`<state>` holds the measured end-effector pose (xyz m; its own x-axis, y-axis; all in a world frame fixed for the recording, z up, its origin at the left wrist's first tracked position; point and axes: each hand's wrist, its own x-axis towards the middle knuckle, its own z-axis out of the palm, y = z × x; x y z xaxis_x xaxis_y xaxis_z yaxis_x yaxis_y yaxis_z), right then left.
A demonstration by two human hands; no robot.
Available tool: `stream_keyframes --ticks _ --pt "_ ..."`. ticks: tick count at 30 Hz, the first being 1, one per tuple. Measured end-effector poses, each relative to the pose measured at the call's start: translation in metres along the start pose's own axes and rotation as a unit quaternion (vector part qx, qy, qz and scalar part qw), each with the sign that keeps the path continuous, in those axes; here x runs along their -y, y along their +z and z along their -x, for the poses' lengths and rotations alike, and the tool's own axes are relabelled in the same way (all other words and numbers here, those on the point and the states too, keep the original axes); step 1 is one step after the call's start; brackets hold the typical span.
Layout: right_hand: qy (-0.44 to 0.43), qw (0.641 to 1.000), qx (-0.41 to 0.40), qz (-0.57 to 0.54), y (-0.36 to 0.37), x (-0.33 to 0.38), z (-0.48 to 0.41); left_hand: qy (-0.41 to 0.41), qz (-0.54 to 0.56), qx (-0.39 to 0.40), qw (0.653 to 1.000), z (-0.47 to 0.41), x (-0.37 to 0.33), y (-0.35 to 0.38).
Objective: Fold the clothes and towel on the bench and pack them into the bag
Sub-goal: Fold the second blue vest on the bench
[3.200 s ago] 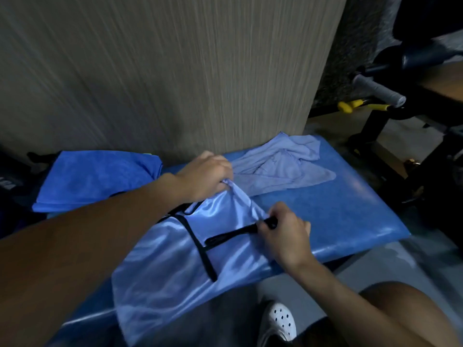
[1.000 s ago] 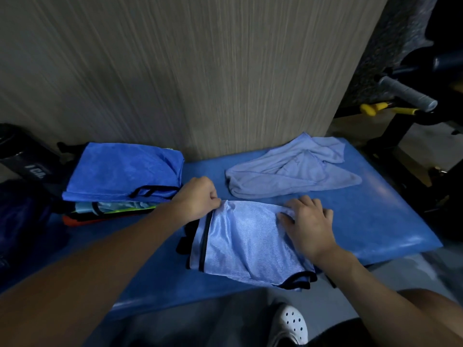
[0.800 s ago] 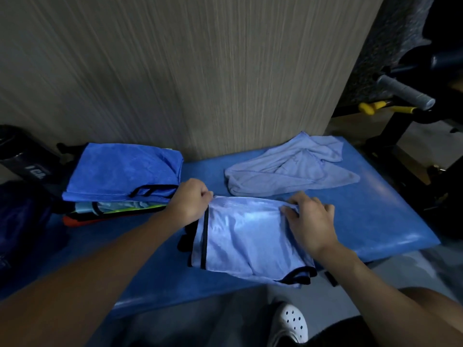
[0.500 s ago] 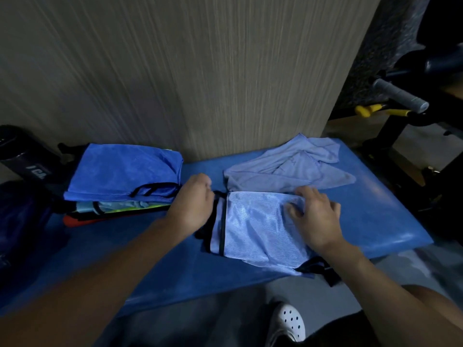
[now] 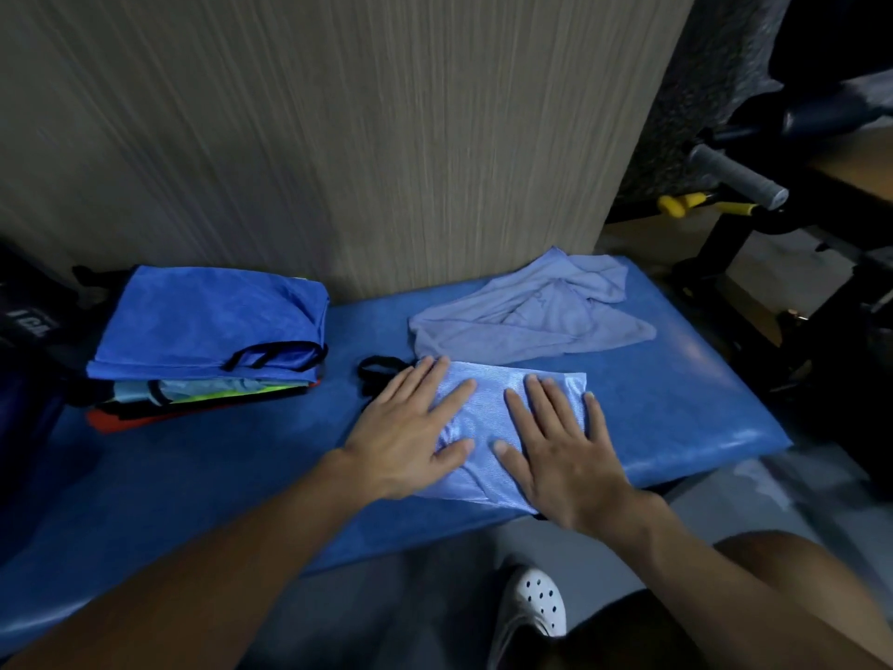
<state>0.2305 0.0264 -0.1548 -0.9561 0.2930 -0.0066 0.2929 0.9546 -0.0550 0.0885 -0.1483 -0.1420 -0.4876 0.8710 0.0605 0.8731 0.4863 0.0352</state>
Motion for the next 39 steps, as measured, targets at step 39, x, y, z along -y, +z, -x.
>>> stream_keyframes --ticks 39 --pt "-0.030 0.999 -0.017 -0.007 0.000 0.000 0.027 -0.081 0.173 -0.123 0.974 0.077 0.030 0.002"
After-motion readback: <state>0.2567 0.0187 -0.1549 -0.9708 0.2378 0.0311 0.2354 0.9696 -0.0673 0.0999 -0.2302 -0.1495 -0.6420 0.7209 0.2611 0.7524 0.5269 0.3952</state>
